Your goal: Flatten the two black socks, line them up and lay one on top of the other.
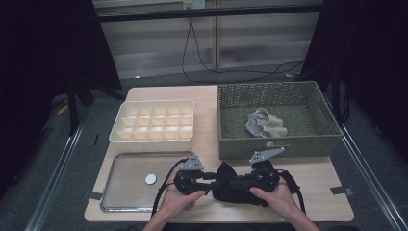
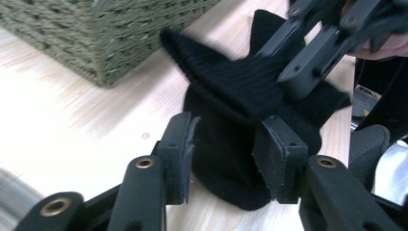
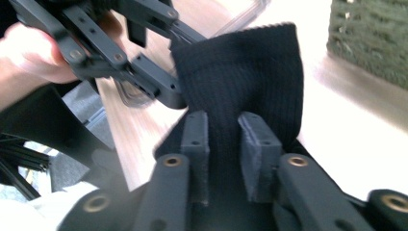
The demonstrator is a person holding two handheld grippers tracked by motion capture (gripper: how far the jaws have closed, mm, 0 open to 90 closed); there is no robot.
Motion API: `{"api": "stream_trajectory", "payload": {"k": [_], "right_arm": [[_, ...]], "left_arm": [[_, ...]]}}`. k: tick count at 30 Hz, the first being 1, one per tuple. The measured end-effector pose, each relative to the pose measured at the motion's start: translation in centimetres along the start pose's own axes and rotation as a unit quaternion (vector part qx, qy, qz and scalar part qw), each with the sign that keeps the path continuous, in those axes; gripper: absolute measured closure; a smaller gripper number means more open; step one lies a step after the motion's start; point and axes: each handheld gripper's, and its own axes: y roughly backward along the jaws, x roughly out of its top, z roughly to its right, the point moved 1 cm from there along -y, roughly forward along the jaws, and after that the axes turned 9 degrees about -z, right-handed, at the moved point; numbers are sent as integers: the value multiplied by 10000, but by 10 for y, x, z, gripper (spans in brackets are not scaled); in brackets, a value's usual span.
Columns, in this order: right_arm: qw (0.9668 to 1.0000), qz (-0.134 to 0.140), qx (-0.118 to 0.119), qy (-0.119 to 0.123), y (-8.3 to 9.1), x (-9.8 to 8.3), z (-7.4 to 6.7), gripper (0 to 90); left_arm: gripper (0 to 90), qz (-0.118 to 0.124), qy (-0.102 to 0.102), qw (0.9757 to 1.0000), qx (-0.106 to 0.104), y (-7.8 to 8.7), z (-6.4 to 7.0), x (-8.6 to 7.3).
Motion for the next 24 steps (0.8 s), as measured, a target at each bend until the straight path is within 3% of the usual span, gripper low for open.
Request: {"api": "stream_trajectory", "payload": {"k": [5,9,16,19,24], "right_arm": [[9999,75,-135,17,9,-3,0,647],[9996,169,-241,22,15,0,1,619],[9996,164,-208,103,11,7,1,602],[9995,70,-278,109,6,7,0,635],[9992,-47,-392,38,3,5,6,702]], "left_arm": [[738,-36,12,9999,-95,-3,0,0],[749,-194,-36,9997,-120,-11,0,1],[746,-371,-98,9992,-100,-19,0,2],[753,-625,-142,9979,-43,-26,1,2],[755,-706,-180,9973,-7,-29,1,1]]}}
